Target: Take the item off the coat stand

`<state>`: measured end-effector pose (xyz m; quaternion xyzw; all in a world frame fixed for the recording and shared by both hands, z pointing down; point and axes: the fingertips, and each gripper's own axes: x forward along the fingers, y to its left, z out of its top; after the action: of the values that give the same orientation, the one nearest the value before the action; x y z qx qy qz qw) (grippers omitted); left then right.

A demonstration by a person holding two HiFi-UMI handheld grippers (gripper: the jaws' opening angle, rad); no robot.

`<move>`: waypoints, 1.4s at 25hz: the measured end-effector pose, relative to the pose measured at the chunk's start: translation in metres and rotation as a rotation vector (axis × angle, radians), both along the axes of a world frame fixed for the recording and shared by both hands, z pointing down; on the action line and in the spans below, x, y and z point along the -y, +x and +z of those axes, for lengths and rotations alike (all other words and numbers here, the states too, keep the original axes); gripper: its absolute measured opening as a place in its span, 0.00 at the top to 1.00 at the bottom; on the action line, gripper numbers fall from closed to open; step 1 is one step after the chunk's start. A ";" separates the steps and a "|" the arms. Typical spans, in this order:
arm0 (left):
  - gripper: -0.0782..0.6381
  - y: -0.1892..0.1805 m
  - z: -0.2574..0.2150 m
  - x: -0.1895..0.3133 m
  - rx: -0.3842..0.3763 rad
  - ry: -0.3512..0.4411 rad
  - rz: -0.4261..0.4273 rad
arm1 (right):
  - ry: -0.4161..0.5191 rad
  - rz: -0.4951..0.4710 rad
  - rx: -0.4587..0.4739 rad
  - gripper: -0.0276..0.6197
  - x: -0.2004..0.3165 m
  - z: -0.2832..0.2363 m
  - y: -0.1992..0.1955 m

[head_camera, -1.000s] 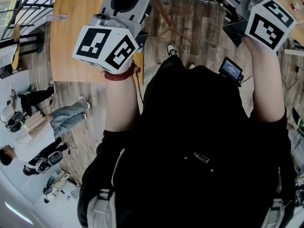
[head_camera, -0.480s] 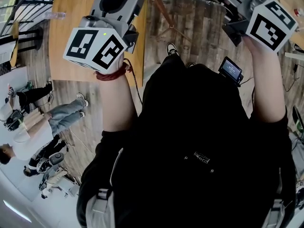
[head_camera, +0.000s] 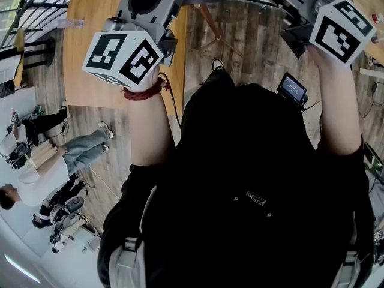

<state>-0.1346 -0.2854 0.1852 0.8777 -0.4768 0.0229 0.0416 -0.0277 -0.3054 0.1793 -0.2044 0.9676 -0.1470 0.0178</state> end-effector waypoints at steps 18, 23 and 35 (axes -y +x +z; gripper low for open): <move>0.66 -0.009 -0.026 -0.021 -0.038 0.034 -0.008 | -0.028 -0.069 0.003 0.64 0.005 0.006 0.000; 0.60 -0.035 0.002 0.002 -0.037 -0.024 -0.090 | 0.005 -0.064 0.015 0.63 0.023 0.001 -0.017; 0.58 0.020 -0.036 -0.012 -0.021 0.009 0.005 | 0.044 -0.032 -0.023 0.64 -0.012 -0.029 0.003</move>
<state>-0.1144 -0.2732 0.1490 0.8793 -0.4741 0.0116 0.0427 -0.0243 -0.2932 0.1507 -0.1900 0.9739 -0.1237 0.0087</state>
